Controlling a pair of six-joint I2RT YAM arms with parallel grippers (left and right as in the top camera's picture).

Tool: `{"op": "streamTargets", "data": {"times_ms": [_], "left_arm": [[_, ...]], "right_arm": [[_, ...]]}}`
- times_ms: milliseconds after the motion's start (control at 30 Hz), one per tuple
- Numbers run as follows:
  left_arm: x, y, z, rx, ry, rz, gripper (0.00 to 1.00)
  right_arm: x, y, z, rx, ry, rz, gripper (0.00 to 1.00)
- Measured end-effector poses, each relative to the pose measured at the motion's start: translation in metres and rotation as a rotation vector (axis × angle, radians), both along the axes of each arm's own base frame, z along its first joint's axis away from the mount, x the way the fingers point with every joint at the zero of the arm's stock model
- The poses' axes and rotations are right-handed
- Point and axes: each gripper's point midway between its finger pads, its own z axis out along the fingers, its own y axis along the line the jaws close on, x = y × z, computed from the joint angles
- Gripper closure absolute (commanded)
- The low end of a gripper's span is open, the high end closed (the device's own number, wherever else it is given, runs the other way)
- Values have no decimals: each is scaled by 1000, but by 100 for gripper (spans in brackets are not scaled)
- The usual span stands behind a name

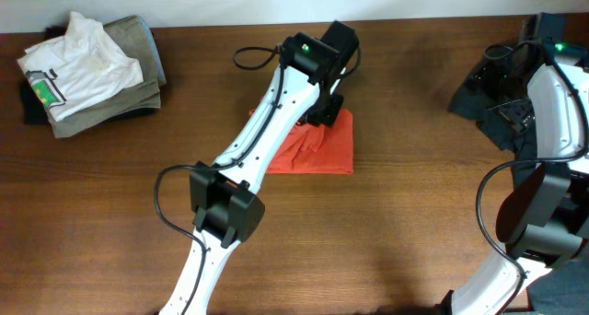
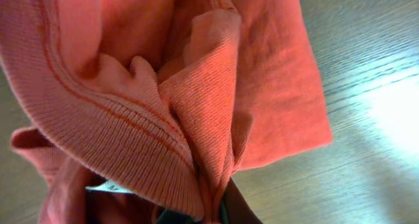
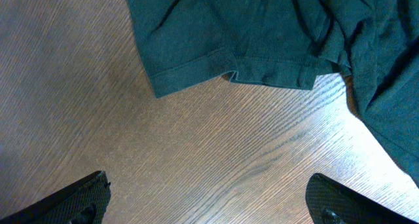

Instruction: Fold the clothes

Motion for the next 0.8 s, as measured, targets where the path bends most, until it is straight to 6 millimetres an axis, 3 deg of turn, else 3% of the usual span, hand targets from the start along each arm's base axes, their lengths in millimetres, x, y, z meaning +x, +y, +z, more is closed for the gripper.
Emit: {"op": "streamTargets", "data": {"times_ms": [167, 300, 367, 433, 633, 733, 800], "left_arm": [[-3, -13, -34, 5, 58, -16, 90], [-11, -28, -44, -15, 83, -37, 65], [-19, -39, -52, -18, 102, -57, 61], [-24, -49, -56, -24, 104, -79, 50], [-44, -72, -53, -29, 105, -139, 45], [-47, -76, -35, -42, 86, -163, 38], [-44, -78, -15, -68, 53, -173, 25]], "right_arm": [[0, 0, 0, 0, 0, 0, 1], [0, 0, 0, 0, 0, 0, 1], [0, 0, 0, 0, 0, 0, 2], [0, 0, 0, 0, 0, 0, 1], [0, 0, 0, 0, 0, 0, 1], [0, 0, 0, 0, 0, 0, 1], [0, 0, 0, 0, 0, 0, 1]]}}
